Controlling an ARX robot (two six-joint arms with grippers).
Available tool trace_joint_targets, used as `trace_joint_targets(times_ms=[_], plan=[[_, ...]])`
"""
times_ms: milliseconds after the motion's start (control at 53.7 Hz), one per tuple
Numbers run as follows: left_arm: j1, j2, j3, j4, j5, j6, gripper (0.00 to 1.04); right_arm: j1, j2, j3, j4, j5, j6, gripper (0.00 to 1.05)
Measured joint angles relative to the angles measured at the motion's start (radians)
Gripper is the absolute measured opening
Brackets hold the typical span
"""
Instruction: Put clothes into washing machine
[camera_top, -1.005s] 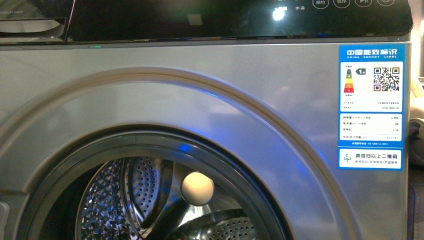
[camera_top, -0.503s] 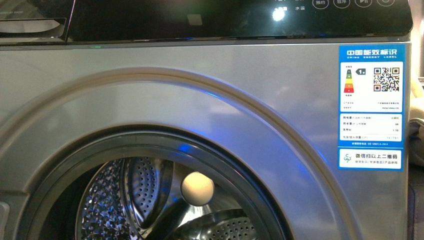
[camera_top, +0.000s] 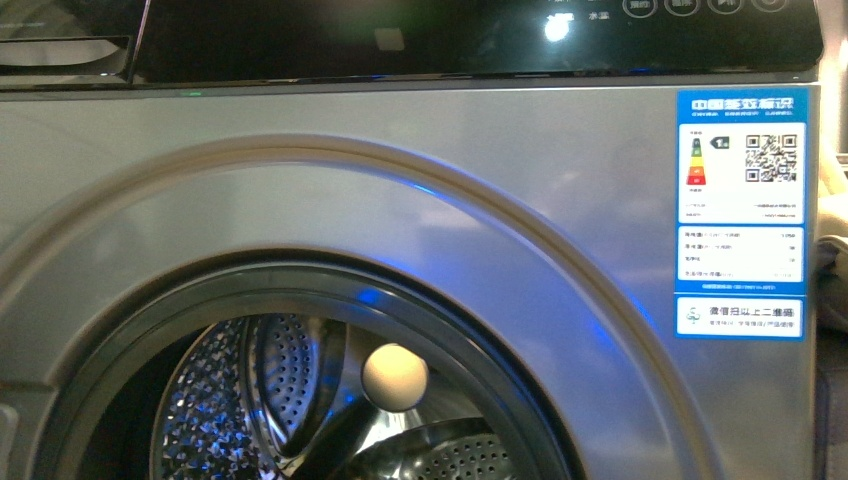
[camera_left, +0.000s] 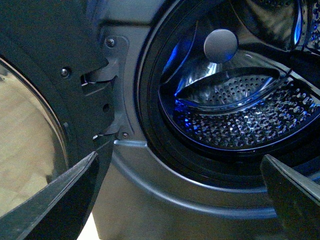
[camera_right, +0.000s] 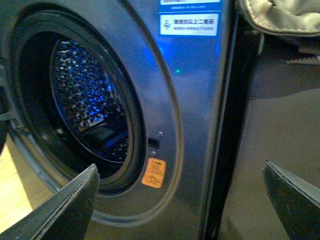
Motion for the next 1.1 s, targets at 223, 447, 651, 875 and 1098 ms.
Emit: trace_joint_targets(times_ms=[223, 447, 651, 875, 1098], plan=[[0.0, 0.0, 0.0, 0.0, 0.0, 0.0, 0.98, -0.1, 0.136, 0.002, 0.176, -0.082, 0.07, 0.97], [0.0, 0.0, 0.0, 0.0, 0.0, 0.0, 0.98, -0.313, 0.371, 0.108, 0.46, -0.223, 0.248, 0.97], [0.0, 0.0, 0.0, 0.0, 0.0, 0.0, 0.98, -0.624, 0.715, 0.304, 0.729, -0.341, 0.422, 0.97], [0.0, 0.0, 0.0, 0.0, 0.0, 0.0, 0.98, -0.833, 1.057, 0.565, 0.38, -0.334, 0.286, 0.97], [0.0, 0.0, 0.0, 0.0, 0.0, 0.0, 0.98, -0.905, 1.26, 0.678, -0.106, -0.307, -0.103, 0.97]])
